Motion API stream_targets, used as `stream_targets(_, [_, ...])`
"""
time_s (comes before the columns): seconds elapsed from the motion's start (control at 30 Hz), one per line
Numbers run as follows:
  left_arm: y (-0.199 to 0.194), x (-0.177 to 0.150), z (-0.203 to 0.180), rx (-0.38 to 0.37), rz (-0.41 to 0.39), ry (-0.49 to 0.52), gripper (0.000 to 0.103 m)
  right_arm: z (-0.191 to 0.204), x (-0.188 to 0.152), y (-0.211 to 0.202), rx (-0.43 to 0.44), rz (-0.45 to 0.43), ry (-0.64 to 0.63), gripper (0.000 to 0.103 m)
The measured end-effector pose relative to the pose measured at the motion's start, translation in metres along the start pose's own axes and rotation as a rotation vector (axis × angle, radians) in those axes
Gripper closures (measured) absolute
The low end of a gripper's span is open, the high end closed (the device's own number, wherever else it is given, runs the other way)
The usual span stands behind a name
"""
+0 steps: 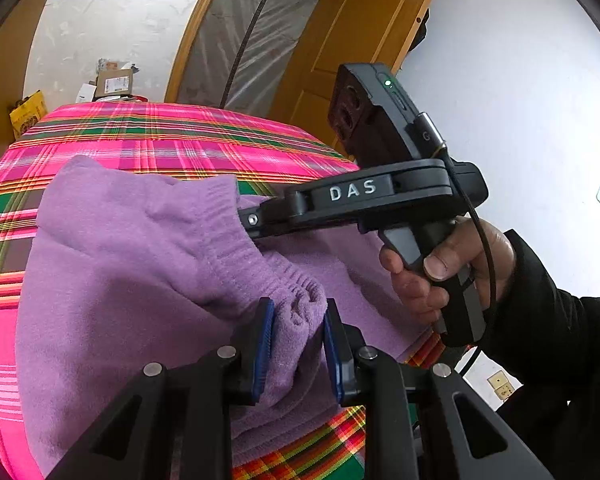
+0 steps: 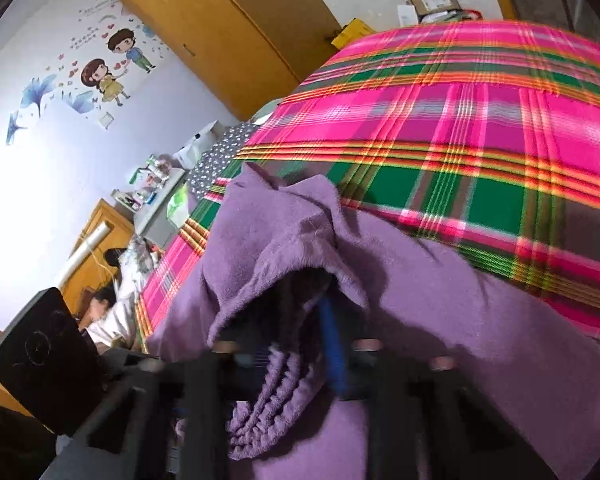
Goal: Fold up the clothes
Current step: 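Grasp the ribbed cuff with the right gripper while the left gripper opens and releases it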
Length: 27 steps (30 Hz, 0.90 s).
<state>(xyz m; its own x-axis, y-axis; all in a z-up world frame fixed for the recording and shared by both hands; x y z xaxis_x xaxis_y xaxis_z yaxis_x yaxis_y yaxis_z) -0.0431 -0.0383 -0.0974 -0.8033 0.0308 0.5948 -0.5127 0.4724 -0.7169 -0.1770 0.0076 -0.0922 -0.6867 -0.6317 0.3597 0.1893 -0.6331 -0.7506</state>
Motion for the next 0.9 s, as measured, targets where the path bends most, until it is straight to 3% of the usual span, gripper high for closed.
stream_targets(0.3, [-0.006,-0.001,-0.015,0.044,0.004,0.078,0.078,-0.003,-0.02,-0.039,0.059,-0.16,0.081,0.095])
stream_targets(0.57, [0.006,-0.003,-0.016,0.075,0.047,0.107,0.077,-0.031,-0.032,-0.026,0.148,-0.117,0.228,0.092])
stream_targets(0.7, [0.0,-0.004,-0.017,0.083,0.049,0.11,0.077,-0.036,-0.034,-0.042,0.117,-0.153,0.235,0.082])
stream_targets(0.8, [-0.012,-0.008,-0.019,0.061,0.027,0.102,0.077,-0.047,-0.042,-0.059,0.042,-0.188,0.26,0.076])
stream_targets(0.9, [-0.028,-0.01,-0.012,0.069,-0.018,0.073,0.075,-0.055,-0.05,-0.072,0.02,-0.23,0.28,0.075])
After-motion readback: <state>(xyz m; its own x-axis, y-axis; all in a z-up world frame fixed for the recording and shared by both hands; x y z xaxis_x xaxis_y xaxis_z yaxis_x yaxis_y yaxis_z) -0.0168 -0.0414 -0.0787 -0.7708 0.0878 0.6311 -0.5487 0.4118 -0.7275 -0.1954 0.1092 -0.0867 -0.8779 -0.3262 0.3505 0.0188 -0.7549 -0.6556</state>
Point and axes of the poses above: each gripper's, at about its wrist camera, not at the fingertips, and y roughly the way its jaws point, z to its left, x to its top, the point moved 8 cm from there along y, roughly the way its jaws point, and after that the axes turned 14 degrees about z, right-handed, at the moved point
